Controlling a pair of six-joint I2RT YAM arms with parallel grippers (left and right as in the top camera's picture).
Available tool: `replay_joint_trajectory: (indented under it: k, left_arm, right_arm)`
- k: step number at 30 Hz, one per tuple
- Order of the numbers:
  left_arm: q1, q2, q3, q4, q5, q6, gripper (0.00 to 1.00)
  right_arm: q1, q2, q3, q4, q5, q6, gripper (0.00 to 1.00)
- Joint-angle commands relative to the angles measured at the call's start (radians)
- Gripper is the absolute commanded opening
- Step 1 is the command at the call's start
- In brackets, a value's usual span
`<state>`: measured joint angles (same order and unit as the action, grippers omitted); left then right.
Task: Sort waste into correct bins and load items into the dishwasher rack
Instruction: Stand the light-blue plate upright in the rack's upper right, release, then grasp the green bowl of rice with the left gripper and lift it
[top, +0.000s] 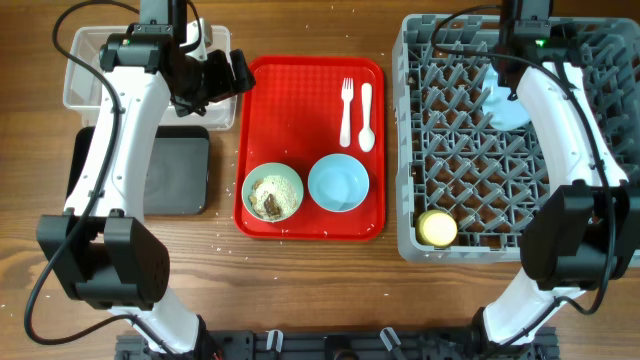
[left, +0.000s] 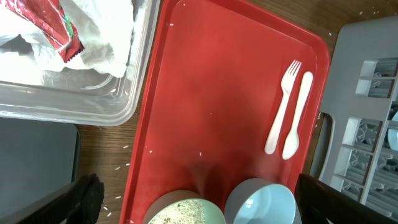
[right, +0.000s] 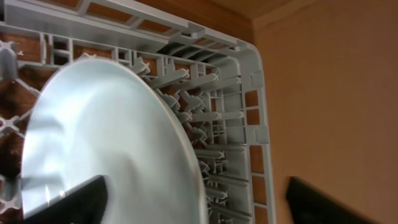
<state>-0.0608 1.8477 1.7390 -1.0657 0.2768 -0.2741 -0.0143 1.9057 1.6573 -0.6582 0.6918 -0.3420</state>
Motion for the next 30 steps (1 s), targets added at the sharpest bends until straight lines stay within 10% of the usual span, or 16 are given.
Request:
replay_joint_trajectory:
  k: [1, 7, 14, 30]
  left_arm:
    - [-0.003, 0.0, -0.01, 0.003, -0.009, 0.009, 1.0]
    - [-0.003, 0.0, -0.01, 0.003, -0.009, 0.008, 0.99]
    - [-0.029, 0.0, -0.02, -0.055, 0.002, -0.056, 0.92]
    - [-0.365, 0.001, -0.34, 0.092, -0.217, -0.418, 0.65]
  right_arm:
    - [0.003, -0.058, 0.005, -0.001, -0.032, 0.083, 1.0]
    - [0.003, -0.3, 0.005, -0.014, -0.201, 0.246, 0.99]
    - [0.003, -0.394, 0.003, -0.105, -0.986, 0.344, 1.0]
    - [0.003, -0.291, 0.003, -0.211, -0.982, 0.404, 1.0]
